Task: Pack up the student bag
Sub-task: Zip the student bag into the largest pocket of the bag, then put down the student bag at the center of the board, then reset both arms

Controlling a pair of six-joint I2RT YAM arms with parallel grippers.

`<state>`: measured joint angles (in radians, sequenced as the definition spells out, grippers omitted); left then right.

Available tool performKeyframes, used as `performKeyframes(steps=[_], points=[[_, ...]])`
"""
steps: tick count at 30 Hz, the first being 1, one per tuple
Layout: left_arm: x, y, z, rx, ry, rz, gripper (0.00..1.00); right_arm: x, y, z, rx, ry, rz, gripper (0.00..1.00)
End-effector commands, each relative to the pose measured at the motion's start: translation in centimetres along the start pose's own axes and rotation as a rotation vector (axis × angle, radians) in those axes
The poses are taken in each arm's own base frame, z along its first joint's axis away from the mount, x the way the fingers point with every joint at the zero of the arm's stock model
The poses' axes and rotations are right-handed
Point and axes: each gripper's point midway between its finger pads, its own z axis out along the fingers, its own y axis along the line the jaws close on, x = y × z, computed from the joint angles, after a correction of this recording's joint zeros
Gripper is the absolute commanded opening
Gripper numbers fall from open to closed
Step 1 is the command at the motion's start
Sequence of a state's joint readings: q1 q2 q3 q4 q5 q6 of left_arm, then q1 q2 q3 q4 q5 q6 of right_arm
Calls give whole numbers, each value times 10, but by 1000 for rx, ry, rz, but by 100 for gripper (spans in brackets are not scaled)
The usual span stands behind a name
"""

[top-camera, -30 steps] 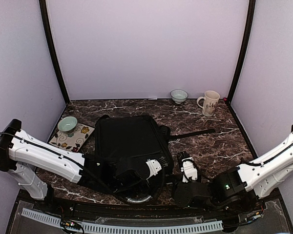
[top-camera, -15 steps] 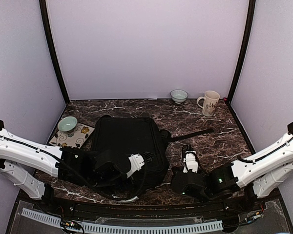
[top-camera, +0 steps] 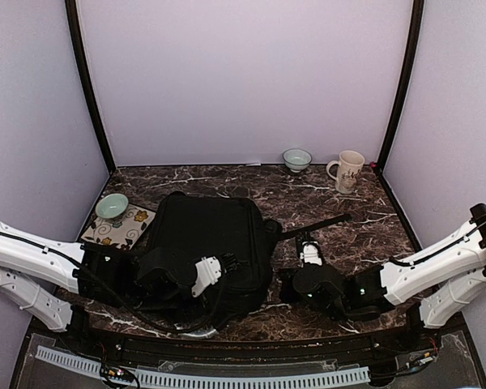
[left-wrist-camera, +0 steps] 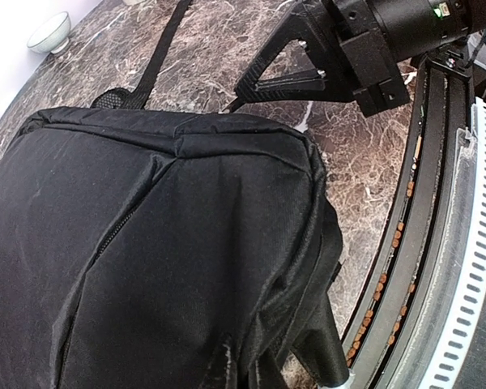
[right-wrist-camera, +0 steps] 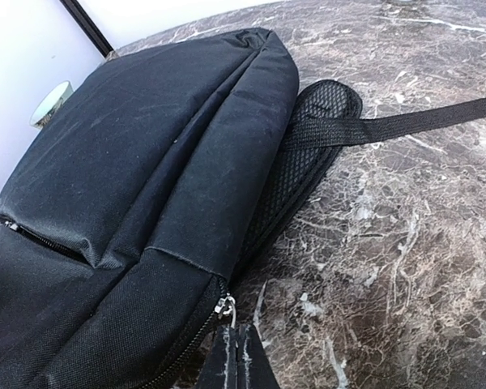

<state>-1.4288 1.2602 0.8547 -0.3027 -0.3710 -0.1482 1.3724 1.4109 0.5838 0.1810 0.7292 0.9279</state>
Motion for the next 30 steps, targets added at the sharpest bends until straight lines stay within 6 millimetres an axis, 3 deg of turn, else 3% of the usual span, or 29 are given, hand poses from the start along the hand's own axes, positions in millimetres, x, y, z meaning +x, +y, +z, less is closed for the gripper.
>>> performKeyframes(steps=[1,3,4,6,8,11,14,16,19,23,26,30], points=[[-11,16,-19,-59,-67,-68,37,-5,-32,6,123,9,-51,10],[-12,22,-20,-94,-72,-74,83,-15,-33,1,125,-1,-44,43],[-12,26,-21,-114,-76,-77,96,-23,-34,-2,128,-9,-41,58],[-16,37,-25,-168,-88,-85,99,-43,-42,-9,164,-21,-42,88],[-20,53,-29,-232,-98,-95,99,-69,-48,-15,191,-55,-36,99],[-25,88,-35,-323,-107,-144,98,-111,-76,-20,265,-96,-26,100],[-29,137,-48,-457,-166,-236,98,-154,-108,-31,351,-171,16,100],[-21,173,-60,-588,-213,-298,98,-174,-116,-38,375,-216,-3,100],[-11,212,-81,-715,-294,-363,98,-192,-116,-40,397,-232,-122,100],[16,270,-109,-895,-362,-457,98,-208,-157,-40,530,-242,-217,100],[37,291,-120,-978,-403,-480,99,-211,-185,-29,498,-220,-239,100],[64,324,-139,-1155,-419,-475,99,-217,-236,-31,548,-291,-227,100]])
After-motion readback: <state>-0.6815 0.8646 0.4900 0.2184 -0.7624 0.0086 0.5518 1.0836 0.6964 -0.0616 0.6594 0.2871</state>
